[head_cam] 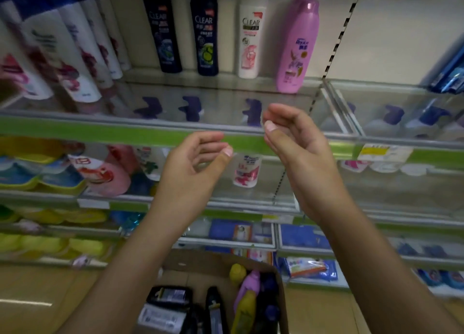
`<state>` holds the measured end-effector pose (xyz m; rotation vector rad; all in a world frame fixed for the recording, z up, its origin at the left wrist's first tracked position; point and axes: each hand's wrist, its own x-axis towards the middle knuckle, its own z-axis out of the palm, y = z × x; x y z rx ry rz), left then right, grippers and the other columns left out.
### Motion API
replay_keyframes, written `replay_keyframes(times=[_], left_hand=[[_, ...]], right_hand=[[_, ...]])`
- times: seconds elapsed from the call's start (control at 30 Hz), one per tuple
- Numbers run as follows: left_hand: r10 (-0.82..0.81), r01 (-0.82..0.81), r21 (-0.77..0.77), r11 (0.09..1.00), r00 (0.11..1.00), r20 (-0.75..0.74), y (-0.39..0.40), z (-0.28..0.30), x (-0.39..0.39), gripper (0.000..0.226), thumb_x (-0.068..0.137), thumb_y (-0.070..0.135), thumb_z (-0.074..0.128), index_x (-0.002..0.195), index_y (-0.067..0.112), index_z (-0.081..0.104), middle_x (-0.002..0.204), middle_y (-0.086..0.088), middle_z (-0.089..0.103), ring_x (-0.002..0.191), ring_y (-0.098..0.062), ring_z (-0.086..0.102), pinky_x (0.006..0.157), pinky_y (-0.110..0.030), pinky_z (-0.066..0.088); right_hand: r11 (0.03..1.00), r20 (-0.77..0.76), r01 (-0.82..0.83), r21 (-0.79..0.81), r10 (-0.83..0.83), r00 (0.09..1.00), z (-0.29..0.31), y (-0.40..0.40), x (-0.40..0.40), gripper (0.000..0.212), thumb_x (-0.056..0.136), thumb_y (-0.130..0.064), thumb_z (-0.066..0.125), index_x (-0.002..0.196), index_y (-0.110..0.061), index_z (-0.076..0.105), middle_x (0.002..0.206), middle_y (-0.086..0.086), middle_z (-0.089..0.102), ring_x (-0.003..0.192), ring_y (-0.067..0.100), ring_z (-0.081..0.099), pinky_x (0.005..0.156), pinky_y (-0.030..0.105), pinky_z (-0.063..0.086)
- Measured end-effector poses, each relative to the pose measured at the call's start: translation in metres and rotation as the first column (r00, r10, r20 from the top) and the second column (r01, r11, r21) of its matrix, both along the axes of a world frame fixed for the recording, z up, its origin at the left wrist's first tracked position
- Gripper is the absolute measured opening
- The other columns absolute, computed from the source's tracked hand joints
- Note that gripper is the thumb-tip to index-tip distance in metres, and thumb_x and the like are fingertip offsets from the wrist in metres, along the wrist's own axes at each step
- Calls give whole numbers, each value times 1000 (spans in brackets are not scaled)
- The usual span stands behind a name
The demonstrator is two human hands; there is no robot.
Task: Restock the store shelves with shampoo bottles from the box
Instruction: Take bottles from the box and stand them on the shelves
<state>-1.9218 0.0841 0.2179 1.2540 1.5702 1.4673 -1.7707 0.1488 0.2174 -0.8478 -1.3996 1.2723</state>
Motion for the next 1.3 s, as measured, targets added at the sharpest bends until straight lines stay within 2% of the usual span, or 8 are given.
replay_keyframes(times=[0.07,0.3,0.5,0.63,0.83,0.97,1.07,1.3], left_hand=[[-9,9,-31,999,1000,-4,-20,-10,-21,22,87,18,65,109,15,62,100,2,69,94,-10,66,90,-33,54],[-52,42,-187,981,998,-48,-96,-54,-106,23,89,21,64,111,16,63,99,5,69,92,-5,65,82,-21,53],[-8,-3,-329,944,999,-32,-148,-105,-163,17,88,18,65,105,20,63,96,7,69,88,-2,64,79,-19,53],[57,-52,-408,912,998,-1,-173,-144,-179,17,87,9,65,100,20,63,90,9,68,78,8,62,74,-15,49],[82,-62,-570,819,997,9,-199,-210,-176,19,88,6,62,105,13,63,92,6,67,76,15,59,67,-3,45],[145,-102,-650,753,989,13,-203,-249,-167,17,89,11,62,100,23,62,95,7,66,79,12,59,72,-5,47],[212,-151,-685,713,977,5,-199,-275,-164,17,90,9,60,106,16,62,93,7,64,78,9,55,64,3,40],[319,-195,-731,654,947,33,-187,-328,-173,23,91,8,59,113,7,63,89,13,62,74,13,56,61,5,37]], right_hand=[[1000,9,0,-28,0,1000,-9,-24,-19,27,94,-16,60,121,-21,59,120,-6,64,115,5,59,91,24,51],[988,-13,35,-149,-37,999,-56,-100,-94,23,93,-16,61,115,-22,61,116,-3,65,113,6,60,101,31,48],[954,95,70,-290,-44,994,-102,-150,-128,22,94,-17,60,114,-26,63,117,-6,66,113,8,61,104,39,47],[914,166,84,-397,-19,986,-138,-171,-136,24,93,-18,61,115,-26,63,117,-8,66,112,5,61,105,38,46],[838,217,94,-538,31,976,-209,-181,-137,24,93,-10,59,116,-17,63,114,-1,66,108,8,62,100,29,48],[795,259,81,-601,98,961,-261,-175,-142,24,93,-3,57,115,-13,61,112,3,64,96,3,60,94,23,47],[766,285,80,-638,139,948,-297,-165,-151,25,93,-1,57,116,-11,60,108,1,63,101,9,59,97,26,46],[722,317,57,-690,231,920,-370,-134,-184,25,93,-4,58,115,-16,60,109,0,62,105,13,59,98,29,47]])
